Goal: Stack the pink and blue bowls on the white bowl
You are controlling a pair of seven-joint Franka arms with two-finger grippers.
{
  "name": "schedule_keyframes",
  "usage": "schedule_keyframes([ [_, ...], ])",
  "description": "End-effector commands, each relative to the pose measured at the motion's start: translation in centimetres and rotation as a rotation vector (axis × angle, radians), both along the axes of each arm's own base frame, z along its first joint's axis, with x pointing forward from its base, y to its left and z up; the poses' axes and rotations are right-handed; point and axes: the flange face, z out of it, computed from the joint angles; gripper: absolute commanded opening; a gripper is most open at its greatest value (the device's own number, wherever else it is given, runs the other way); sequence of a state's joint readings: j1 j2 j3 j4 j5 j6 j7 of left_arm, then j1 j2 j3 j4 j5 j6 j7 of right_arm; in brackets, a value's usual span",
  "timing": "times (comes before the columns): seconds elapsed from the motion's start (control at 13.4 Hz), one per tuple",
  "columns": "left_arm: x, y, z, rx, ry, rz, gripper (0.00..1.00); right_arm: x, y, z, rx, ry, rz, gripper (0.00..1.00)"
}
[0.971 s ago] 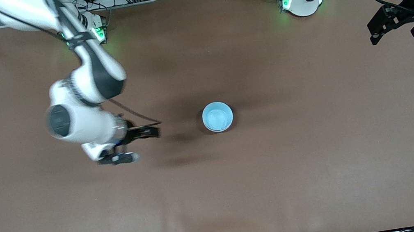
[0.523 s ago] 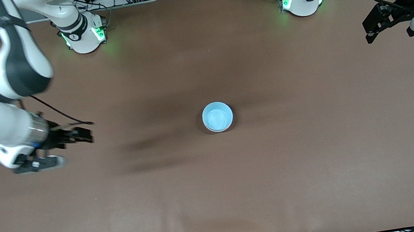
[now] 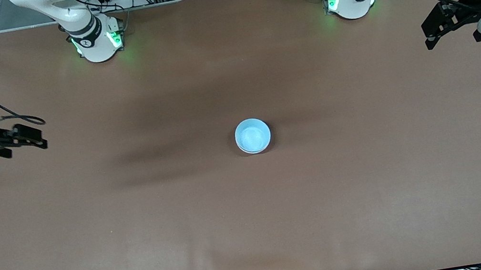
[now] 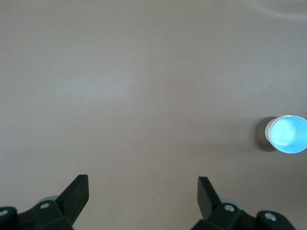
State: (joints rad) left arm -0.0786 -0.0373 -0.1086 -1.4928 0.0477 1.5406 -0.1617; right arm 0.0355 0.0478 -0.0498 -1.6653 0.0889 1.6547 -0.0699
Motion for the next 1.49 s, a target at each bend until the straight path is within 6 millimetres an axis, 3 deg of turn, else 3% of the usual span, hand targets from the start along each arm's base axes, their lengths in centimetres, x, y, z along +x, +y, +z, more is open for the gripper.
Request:
schedule_keyframes([
  [0.0,-0.8,0.4,1.0,-0.011,-0.015,-0.004,1.0,-1.5,-1.1,2.5,-0.041,0.032,0.0,1.0],
  [0.45,-1.2,0.6,0.8,-0.009,0.011,0.033,1.0,-4.1,-1.3,7.2,-0.068,0.012,-0.002,1.0],
  [0.82,-1.4,1.0,0.9,-0.028,0.014,0.046,1.0,-4.1,-2.4,7.3,-0.068,0.008,-0.022,1.0],
  [0.97,-1.1,2.7,0.9,-0.044,0.016,0.086,1.0,-4.1,-2.1,7.5,-0.069,0.007,-0.027,1.0],
  [1.42,-1.1,4.5,1.0,-0.042,0.031,0.108,1.0,-4.3,-1.2,8.0,-0.076,0.015,-0.078,1.0],
])
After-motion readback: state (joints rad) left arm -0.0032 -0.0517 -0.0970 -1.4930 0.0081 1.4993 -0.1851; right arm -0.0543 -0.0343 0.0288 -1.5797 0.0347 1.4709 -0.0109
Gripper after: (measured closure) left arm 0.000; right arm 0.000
